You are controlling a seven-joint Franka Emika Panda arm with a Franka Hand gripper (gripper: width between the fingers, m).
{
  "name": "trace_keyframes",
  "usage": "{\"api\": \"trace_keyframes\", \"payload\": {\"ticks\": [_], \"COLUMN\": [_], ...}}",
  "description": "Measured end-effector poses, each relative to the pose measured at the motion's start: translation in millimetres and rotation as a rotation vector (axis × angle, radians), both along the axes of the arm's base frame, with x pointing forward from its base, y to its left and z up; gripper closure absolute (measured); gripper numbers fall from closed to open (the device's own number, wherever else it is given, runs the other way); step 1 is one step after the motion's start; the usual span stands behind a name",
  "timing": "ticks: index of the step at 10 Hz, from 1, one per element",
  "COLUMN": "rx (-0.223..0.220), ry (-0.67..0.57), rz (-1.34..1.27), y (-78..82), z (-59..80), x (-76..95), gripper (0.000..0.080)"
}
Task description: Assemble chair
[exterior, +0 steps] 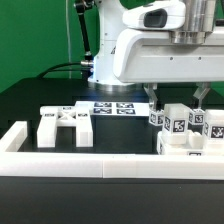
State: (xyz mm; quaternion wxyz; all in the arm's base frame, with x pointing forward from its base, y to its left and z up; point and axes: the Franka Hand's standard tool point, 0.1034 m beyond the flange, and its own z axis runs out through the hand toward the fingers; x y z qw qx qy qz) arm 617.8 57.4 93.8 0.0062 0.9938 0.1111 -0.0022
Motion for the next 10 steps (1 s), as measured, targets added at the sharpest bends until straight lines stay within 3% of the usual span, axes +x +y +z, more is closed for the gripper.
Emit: {"api": "trace_keyframes", "payload": {"ticks": [1,2,8,10], "rx": [0.0,0.0,0.001,-0.001], "ry": [0.0,0.0,-0.003,-0.003], "rz": [-0.005,-0.025,-0.34,-0.609], "y": [-0.1,-0.2,-0.2,0.1], "z": [0.1,0.1,-0.3,-0.4], "x": [0.1,0.1,-0.2,-0.7], "gripper": [0.0405,0.0515,0.0515,0.0515]}}
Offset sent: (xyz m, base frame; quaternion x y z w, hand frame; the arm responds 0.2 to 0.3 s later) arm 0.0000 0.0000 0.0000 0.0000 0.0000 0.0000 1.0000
